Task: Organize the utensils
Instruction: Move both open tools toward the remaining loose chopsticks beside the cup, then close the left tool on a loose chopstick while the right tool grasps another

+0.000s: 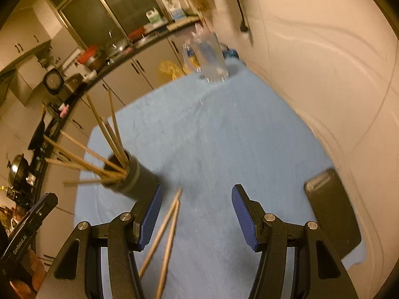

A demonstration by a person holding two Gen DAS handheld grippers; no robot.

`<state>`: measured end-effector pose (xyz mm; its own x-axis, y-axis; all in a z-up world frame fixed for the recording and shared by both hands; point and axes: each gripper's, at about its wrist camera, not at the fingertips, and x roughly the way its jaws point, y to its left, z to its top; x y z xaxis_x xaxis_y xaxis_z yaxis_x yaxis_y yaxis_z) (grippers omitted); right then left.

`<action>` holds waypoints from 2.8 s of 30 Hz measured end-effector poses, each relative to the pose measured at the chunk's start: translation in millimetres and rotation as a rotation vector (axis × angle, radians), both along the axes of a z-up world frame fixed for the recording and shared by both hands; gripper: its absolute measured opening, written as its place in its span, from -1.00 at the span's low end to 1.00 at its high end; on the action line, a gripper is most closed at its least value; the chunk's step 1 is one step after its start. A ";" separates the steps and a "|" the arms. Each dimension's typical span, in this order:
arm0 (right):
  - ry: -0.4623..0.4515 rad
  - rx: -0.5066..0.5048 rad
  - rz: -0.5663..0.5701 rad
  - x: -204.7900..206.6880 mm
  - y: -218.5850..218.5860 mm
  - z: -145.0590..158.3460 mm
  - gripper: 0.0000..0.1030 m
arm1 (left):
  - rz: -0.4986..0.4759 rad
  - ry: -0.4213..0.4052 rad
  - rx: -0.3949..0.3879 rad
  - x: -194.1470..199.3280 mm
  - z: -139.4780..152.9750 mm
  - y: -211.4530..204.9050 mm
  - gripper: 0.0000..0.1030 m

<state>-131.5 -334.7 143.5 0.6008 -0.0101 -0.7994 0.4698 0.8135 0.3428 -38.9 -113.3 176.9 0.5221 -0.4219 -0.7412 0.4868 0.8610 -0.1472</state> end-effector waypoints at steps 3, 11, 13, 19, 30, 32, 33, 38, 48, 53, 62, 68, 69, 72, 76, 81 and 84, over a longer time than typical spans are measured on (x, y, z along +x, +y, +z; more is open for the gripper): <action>0.041 0.023 0.008 -2.7 9.3 -17.0 0.20 | -0.014 0.028 0.014 -4.0 -11.9 2.1 -0.14; 0.111 0.070 -0.008 -6.5 25.7 -50.3 0.20 | -0.058 0.096 0.069 -18.5 -45.6 13.1 -0.14; 0.127 0.077 -0.005 -4.7 32.4 -57.7 0.20 | -0.074 0.115 0.081 -20.2 -52.1 15.4 -0.15; 0.162 0.082 0.006 5.2 50.1 -75.4 0.20 | -0.130 0.135 0.107 -27.7 -64.9 19.6 -0.14; 0.226 0.082 0.022 29.8 73.8 -101.6 -0.15 | -0.122 0.164 0.118 -18.5 -78.2 44.4 -0.14; 0.234 0.080 0.024 35.0 76.8 -105.1 -0.23 | -0.115 0.169 0.120 -16.0 -79.9 48.7 -0.14; 0.238 0.078 0.029 38.2 78.9 -107.3 -0.35 | -0.114 0.171 0.120 -16.0 -80.5 49.4 -0.14; 0.247 0.037 0.049 50.4 82.0 -110.1 -0.52 | -0.138 0.187 0.125 -9.7 -84.8 39.6 -0.15; 0.266 0.034 0.038 41.1 51.8 -112.5 -0.82 | -0.264 0.221 0.133 1.0 -102.3 -33.4 -0.14; 0.263 0.051 -0.003 22.6 21.7 -111.3 -0.82 | -0.328 0.237 0.174 -0.6 -121.3 -76.3 -0.15; 0.264 0.094 -0.031 6.2 -7.6 -110.3 -0.82 | -0.343 0.247 0.230 11.0 -148.4 -127.4 -0.22; 0.281 0.116 -0.019 8.7 -18.9 -110.6 -0.82 | -0.338 0.201 0.256 13.6 -153.6 -140.7 -0.43; 0.289 0.119 -0.018 14.0 -20.3 -111.3 -0.82 | -0.336 0.194 0.260 14.0 -153.9 -142.3 -0.48; 0.294 0.129 -0.020 19.6 -22.6 -113.2 -0.82 | -0.320 0.173 0.273 15.1 -154.3 -141.3 -0.73; 0.282 0.129 -0.003 20.1 -23.2 -114.7 -0.82 | -0.311 0.186 0.264 14.0 -154.8 -137.0 -0.88; 0.273 0.128 0.007 17.2 -23.7 -113.8 -0.83 | -0.305 0.185 0.271 5.8 -153.9 -130.0 -0.88; 0.264 0.137 0.009 14.1 -22.9 -112.2 -0.85 | -0.299 0.190 0.265 1.0 -151.3 -127.8 -0.88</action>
<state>-117.4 -357.5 31.3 0.3714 0.1132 -0.9215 0.5502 0.7726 0.3167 -37.9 -241.1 25.6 0.2495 -0.3159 -0.9154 0.7060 0.7064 -0.0513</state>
